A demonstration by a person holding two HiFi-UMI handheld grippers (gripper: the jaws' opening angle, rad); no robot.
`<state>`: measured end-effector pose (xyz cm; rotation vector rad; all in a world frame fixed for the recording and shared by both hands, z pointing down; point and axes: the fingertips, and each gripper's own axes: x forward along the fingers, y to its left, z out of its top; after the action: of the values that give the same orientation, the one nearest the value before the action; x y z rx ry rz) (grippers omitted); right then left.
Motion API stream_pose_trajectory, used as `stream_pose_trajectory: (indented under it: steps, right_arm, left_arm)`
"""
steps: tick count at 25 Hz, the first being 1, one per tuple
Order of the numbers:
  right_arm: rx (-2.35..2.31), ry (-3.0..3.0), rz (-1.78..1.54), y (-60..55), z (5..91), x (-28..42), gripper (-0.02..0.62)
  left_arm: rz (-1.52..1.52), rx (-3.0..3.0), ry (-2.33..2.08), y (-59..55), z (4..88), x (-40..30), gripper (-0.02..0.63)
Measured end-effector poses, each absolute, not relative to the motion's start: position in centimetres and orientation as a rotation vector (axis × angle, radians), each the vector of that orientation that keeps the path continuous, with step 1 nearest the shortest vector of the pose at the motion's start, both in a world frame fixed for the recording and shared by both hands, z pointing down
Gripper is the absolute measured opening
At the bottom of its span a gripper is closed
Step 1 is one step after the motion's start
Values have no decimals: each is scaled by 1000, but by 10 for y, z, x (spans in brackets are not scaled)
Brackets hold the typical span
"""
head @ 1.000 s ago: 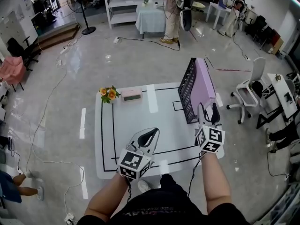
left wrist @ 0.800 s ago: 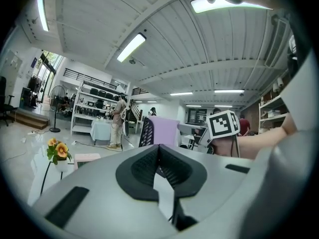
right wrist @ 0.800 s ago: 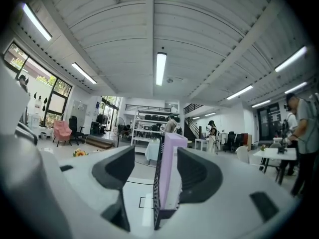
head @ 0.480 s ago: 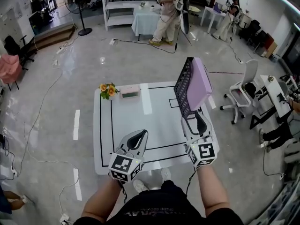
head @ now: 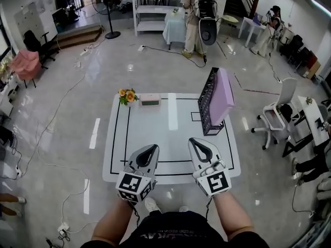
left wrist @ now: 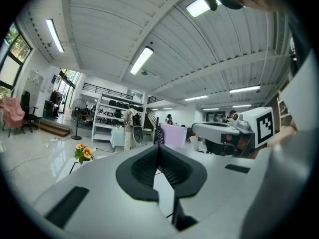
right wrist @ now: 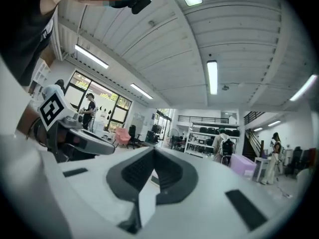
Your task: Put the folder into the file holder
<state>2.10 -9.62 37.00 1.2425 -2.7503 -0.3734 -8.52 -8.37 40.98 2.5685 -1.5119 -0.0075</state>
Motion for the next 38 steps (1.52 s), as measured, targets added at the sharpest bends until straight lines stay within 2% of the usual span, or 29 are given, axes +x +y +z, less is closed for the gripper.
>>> stream_pose_trajectory:
  steps: [7, 22, 38]
  right_arm:
    - [1038, -2865, -365, -60, 377, 44, 2]
    - [894, -2959, -204, -13, 412, 116, 0]
    - [861, -2939, -74, -3, 429, 120, 0]
  left_arm:
    - [19, 2448, -1694, -43, 411, -56, 3]
    - [70, 2300, -1828, 29, 442, 18, 3]
    - [45, 2286, -1838, 39, 448, 26, 3]
